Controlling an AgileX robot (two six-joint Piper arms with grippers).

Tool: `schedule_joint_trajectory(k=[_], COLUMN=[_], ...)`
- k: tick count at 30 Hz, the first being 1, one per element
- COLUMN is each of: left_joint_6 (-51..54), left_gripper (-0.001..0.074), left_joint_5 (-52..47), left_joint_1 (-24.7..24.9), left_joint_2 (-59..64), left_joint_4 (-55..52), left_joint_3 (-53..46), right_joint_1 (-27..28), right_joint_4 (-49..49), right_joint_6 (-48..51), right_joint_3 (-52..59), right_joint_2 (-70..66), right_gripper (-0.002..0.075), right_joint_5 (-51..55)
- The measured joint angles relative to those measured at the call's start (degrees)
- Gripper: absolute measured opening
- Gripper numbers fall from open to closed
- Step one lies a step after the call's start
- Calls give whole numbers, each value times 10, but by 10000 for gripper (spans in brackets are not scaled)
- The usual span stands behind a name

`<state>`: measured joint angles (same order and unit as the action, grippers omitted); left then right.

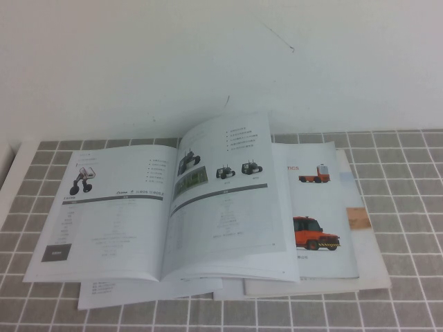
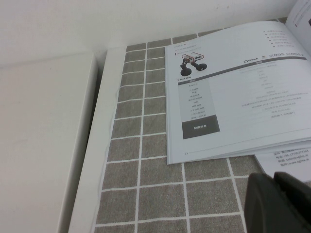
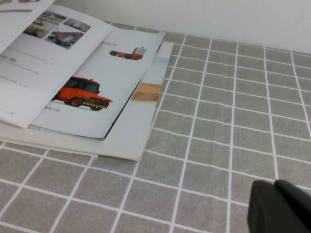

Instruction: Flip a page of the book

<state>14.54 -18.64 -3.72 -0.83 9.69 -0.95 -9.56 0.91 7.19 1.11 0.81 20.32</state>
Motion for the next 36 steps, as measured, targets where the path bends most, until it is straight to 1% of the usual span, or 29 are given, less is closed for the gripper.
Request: schedule_joint_trajectory(k=[13,21,36], left_joint_6=[0,0,0], left_gripper=[-4,-4,-4], left_joint_5=[0,0,0], left_joint_1=[0,0,0], left_joint_2=[0,0,0], left_joint_4=[0,0,0], left_joint_3=[0,0,0], right_joint_1=[0,0,0], right_joint_4=[0,-42,-46], right_joint_6=[0,16,19], right_joint_3=[0,0,0], right_joint_2=[0,0,0], right_gripper=[-2,-2,-2], right_joint_5=[0,0,0])
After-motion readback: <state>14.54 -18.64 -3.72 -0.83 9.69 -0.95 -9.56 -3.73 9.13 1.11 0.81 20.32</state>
